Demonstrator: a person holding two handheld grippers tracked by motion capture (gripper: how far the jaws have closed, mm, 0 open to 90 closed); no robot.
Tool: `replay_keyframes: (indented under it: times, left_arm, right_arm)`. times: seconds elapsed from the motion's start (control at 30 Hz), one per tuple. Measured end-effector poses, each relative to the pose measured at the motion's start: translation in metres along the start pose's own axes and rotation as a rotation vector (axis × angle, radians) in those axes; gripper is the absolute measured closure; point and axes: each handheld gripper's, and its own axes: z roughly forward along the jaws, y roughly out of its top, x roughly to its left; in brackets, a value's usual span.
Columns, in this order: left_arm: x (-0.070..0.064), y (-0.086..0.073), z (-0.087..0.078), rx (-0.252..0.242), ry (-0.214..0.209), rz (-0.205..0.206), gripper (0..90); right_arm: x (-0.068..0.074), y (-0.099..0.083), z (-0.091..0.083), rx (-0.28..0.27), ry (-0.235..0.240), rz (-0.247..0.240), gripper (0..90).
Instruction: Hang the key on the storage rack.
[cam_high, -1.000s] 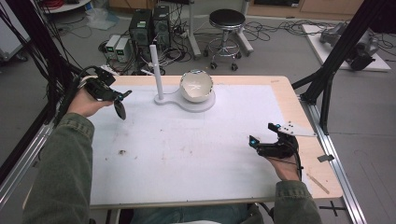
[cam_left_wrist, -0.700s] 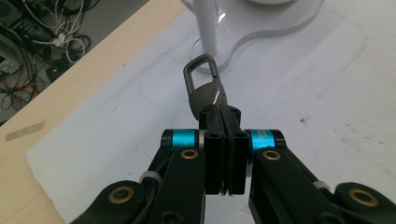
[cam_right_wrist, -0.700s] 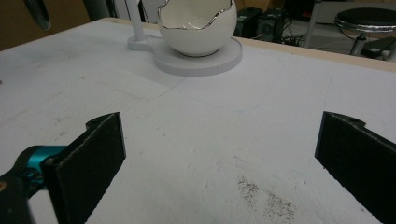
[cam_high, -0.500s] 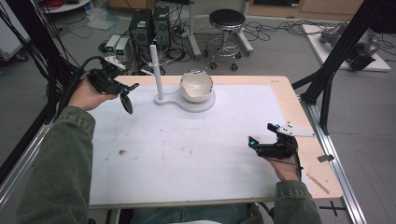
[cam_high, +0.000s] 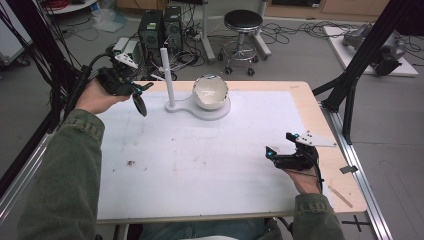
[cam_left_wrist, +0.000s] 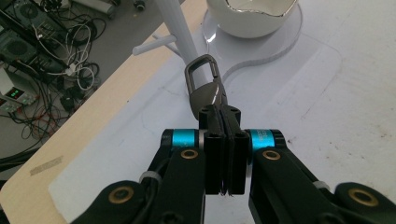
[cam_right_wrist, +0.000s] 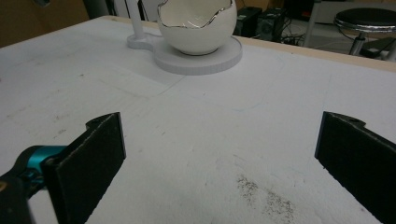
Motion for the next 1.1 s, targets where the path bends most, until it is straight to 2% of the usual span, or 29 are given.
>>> replay_keyframes:
  times: [0.07, 0.13, 0.2, 0.43, 0.63, 0.83, 0.9, 0.97, 1.1]
  left_arm:
    - [0.0, 0.003, -0.001, 0.0, 0.001, -0.007, 88.1]
    - [-0.002, 0.007, -0.001, 0.015, 0.011, 0.007, 88.1]
    - [-0.005, 0.013, -0.002, 0.01, 0.024, 0.026, 88.1]
    - [-0.01, 0.033, -0.008, -0.019, 0.037, 0.051, 88.1]
    - [-0.01, 0.046, -0.01, -0.037, 0.05, 0.038, 88.2]
    - [-0.011, 0.06, -0.005, -0.04, 0.091, 0.05, 88.1]
    - [-0.012, 0.064, -0.002, -0.04, 0.09, 0.039, 88.2]
    - [-0.014, 0.067, 0.002, -0.032, 0.103, 0.045, 88.1]
    - [-0.018, 0.071, 0.013, -0.006, 0.103, 0.047, 88.2]
  right_arm:
    - [0.0, 0.0, 0.0, -0.001, 0.001, -0.008, 0.7]
    - [0.0, -0.001, 0.001, 0.0, 0.0, -0.011, 0.7]
    - [0.001, -0.001, 0.001, 0.01, 0.001, -0.008, 0.7]
    - [0.001, -0.001, 0.001, 0.008, 0.001, -0.009, 0.7]
    - [0.0, -0.002, 0.001, 0.008, 0.006, -0.008, 0.7]
    - [0.0, -0.002, 0.0, 0.003, 0.011, -0.009, 0.7]
    - [-0.001, -0.002, 0.0, 0.0, 0.012, -0.006, 0.7]
    - [-0.001, -0.002, 0.0, -0.001, 0.013, -0.008, 0.7]
    - [-0.001, -0.002, 0.0, 0.005, 0.017, -0.003, 0.7]
